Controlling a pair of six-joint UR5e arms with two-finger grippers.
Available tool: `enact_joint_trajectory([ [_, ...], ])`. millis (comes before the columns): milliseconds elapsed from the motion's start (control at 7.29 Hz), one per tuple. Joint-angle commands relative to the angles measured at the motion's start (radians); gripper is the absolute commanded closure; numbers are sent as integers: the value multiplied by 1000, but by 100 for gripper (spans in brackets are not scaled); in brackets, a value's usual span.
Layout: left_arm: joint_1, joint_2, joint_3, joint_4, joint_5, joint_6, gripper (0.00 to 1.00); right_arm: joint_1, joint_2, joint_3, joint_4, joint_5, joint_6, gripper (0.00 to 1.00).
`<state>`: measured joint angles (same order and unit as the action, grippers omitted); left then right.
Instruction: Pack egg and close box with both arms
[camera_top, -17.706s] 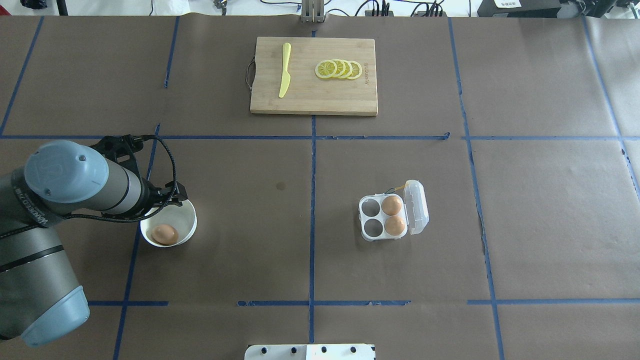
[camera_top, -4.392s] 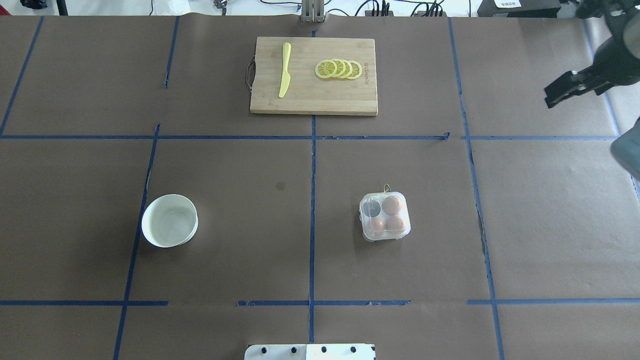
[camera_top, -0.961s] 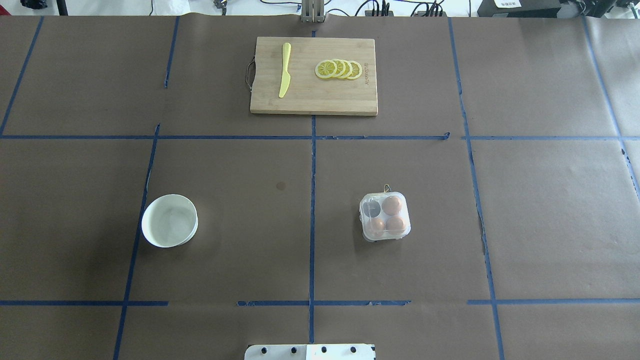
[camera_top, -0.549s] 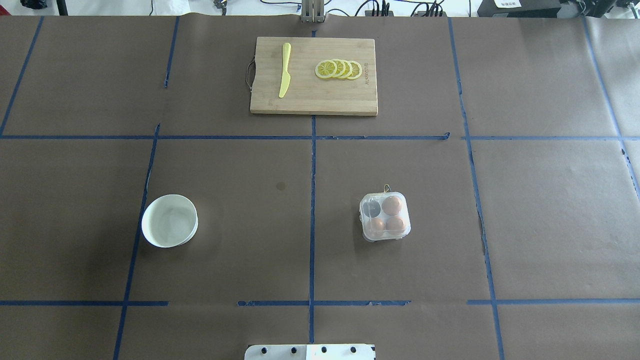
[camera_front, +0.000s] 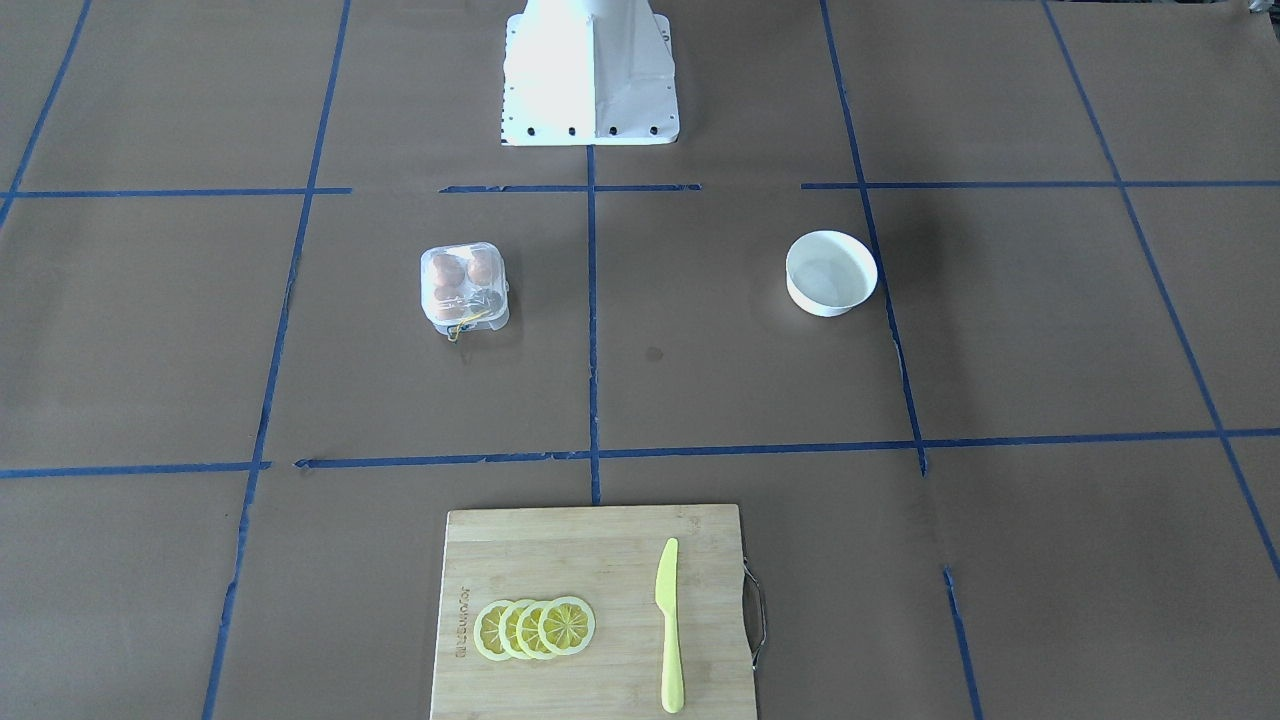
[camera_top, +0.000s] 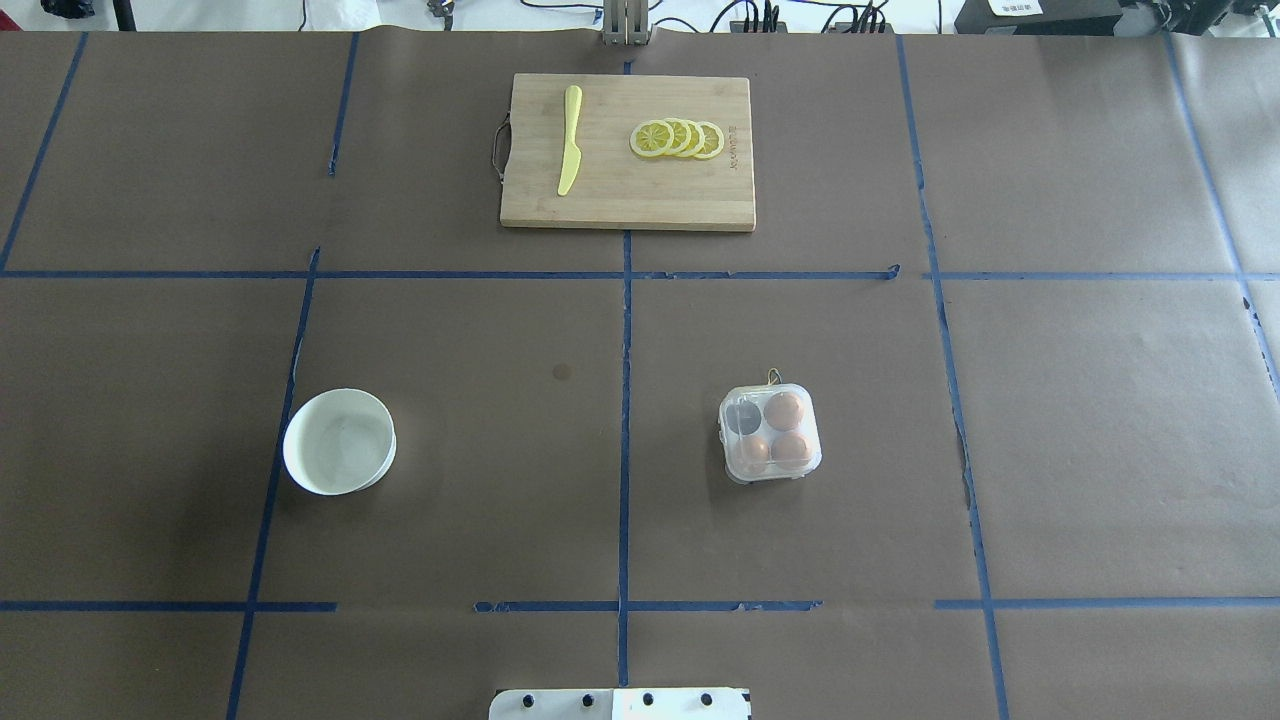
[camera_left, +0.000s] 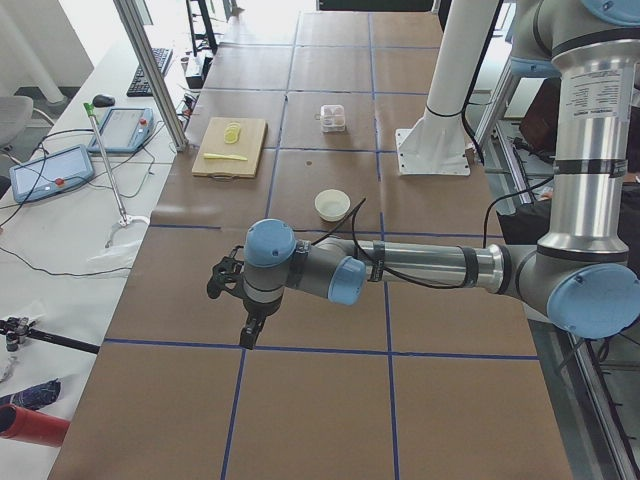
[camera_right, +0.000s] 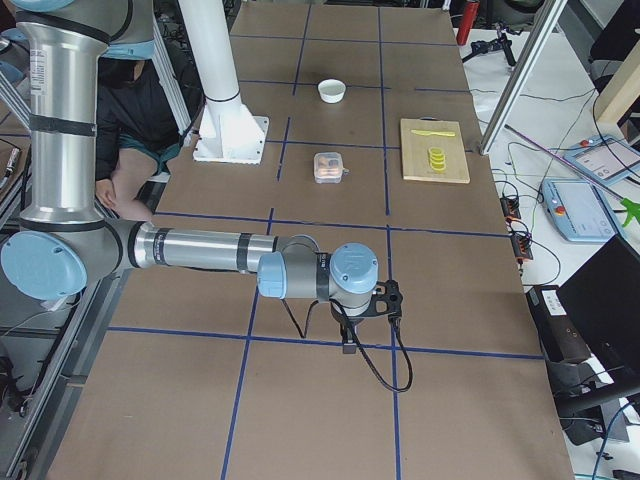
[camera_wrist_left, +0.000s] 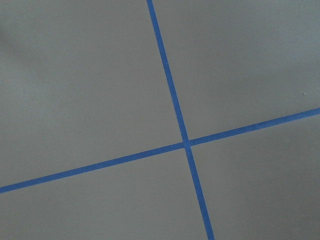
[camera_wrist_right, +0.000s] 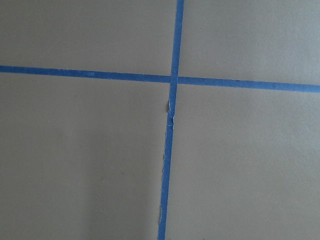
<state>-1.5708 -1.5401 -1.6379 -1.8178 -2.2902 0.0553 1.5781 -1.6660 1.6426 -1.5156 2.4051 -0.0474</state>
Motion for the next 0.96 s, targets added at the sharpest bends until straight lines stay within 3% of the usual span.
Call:
enact_joint_trajectory([
  [0,0,0,1,0,0,0,0,3,0,2,0,0,0,0],
  [824,0,0,1,-5,0,-68,0,6,0,2,0,0,1,0],
])
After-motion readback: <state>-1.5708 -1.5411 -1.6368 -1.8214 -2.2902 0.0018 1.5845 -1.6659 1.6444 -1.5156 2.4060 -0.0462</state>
